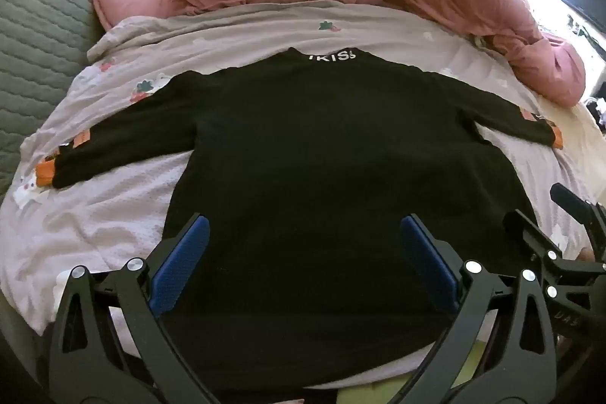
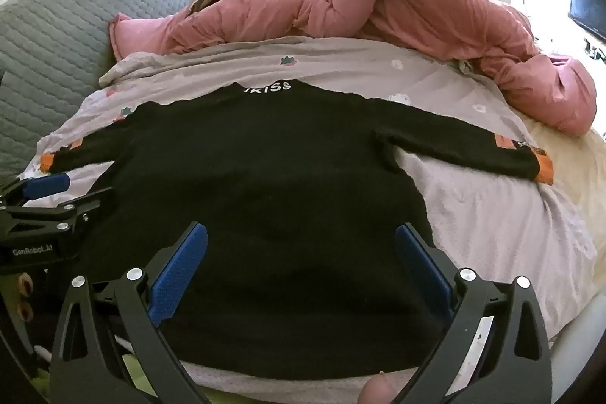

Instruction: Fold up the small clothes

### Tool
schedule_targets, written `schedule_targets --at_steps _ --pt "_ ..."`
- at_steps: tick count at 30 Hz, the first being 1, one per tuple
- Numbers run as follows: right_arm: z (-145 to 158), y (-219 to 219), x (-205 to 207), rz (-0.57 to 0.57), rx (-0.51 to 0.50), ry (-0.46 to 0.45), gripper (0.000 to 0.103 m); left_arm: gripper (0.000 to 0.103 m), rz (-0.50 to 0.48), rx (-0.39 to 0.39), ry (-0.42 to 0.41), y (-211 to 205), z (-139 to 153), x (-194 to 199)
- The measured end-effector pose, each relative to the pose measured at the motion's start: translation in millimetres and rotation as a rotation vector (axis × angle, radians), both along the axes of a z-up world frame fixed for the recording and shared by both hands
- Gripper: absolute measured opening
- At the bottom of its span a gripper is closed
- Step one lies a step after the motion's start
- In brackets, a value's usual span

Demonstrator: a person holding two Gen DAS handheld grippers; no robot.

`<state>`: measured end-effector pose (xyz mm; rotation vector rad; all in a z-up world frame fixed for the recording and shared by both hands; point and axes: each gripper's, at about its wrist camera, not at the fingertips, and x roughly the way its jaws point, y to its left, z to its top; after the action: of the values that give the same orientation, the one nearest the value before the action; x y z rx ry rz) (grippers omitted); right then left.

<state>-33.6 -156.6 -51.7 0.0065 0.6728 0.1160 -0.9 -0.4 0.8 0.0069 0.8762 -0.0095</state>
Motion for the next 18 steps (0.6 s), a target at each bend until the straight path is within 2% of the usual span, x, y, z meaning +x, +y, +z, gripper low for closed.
schedule_targets --at_steps 3,4,7,18 --pt "-4 -2 8 -0.005 0.004 0.003 0.099 0.095 -0.007 -0.023 -0.002 6 -1 -3" --pt "-2 4 1 0.004 -0.028 -0.019 0.099 0.095 -0.006 -0.025 -0.001 7 -1 -4" --pt "-1 4 -4 0.008 -0.025 -0.039 0.099 0.095 -0.009 -0.019 0.012 3 -5 -2" --pt "-5 6 -7 0.026 -0.031 -0.027 0.099 0.095 0.008 -0.046 0.015 3 -5 -5"
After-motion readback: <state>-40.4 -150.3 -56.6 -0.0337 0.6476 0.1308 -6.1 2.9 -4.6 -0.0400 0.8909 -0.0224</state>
